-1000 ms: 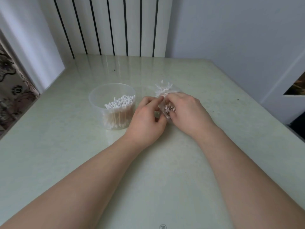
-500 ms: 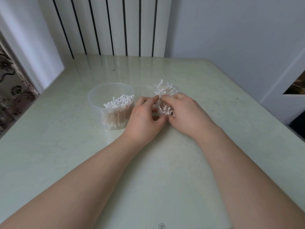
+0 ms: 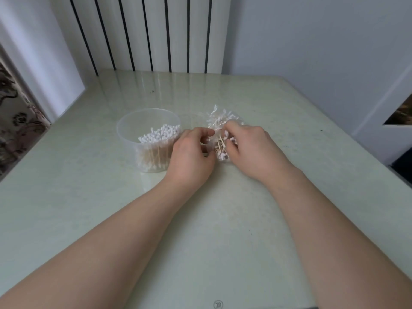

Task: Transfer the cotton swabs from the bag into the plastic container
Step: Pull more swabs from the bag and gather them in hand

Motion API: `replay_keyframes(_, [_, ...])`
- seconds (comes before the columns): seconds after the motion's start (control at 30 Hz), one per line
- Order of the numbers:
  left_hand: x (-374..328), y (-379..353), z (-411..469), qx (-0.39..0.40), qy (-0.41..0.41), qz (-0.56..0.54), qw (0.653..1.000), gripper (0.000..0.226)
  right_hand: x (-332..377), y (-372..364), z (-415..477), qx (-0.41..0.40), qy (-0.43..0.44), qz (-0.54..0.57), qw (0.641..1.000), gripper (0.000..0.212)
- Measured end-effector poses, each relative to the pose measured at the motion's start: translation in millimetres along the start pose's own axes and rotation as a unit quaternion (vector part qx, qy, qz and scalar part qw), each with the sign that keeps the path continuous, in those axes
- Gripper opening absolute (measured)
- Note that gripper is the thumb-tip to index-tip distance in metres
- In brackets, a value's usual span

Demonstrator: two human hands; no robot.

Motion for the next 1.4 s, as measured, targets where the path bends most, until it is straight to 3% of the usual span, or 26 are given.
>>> replay_keyframes(0.17, [-2.3, -1.2, -0.4, 0.000, -0.010, -0.005, 1.000, 0.042, -23.5, 18.9, -0.5, -0.038, -0.069, 0.121, 0.990, 0.014])
replay_keyframes(0.3, [-3.0, -4.4, -1.1, 0.010, -0.011, -0.014, 1.000, 0.044, -16.8, -8.8, -1.2, 0.062, -0.039, 0.085, 0.994, 0.049])
replay_keyframes(0.37, [-4.0, -5.6, -1.8, 0.017, -0.016, -0.022, 0.999, 0.046, -17.7, -14.9, -0.2, 0.077, -0.038, 0.077, 0.993, 0.044])
replay_keyframes(0.53, [-1.8, -4.5, -1.5, 0.017, -0.010, -0.018, 1.000, 0.045, -13.3, 4.2, 3.0, -0.009, -0.003, 0.056, 0.998, 0.008])
replay_keyframes(0.8, [-1.3, -4.5, -1.4, 0.021, 0.000, 0.009, 1.000, 0.047, -17.1, 42.6, -4.8, -0.157, -0.007, 0.137, 0.978, 0.006])
replay_keyframes(1.17, [-18.9, 0.7, -3.8, 0.004, -0.063, -0.006, 0.998, 0.048, -28.7, 10.6, 2.3, -0.030, -0.071, 0.127, 0.989, 0.009])
replay_keyframes(1.27, [-32.2, -4.3, -4.7, 0.020, -0.111, -0.029, 0.993, 0.048, -31.0, 12.6, 2.7, -0.043, -0.087, 0.143, 0.985, 0.013])
replay_keyframes(1.4, [-27.9, -10.4, -3.6, 0.038, -0.106, -0.021, 0.993, 0.048, -28.4, 36.1, -1.5, -0.127, -0.081, 0.185, 0.971, 0.014])
Point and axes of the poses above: each hand's wrist, its own z-axis towards the middle knuckle, its own y-axis out of the back of the hand, x = y × z, the point moved 10 cm from there along z, towards the middle knuckle, and after that the axes turned 15 degrees about -y, right-handed, at the moved point
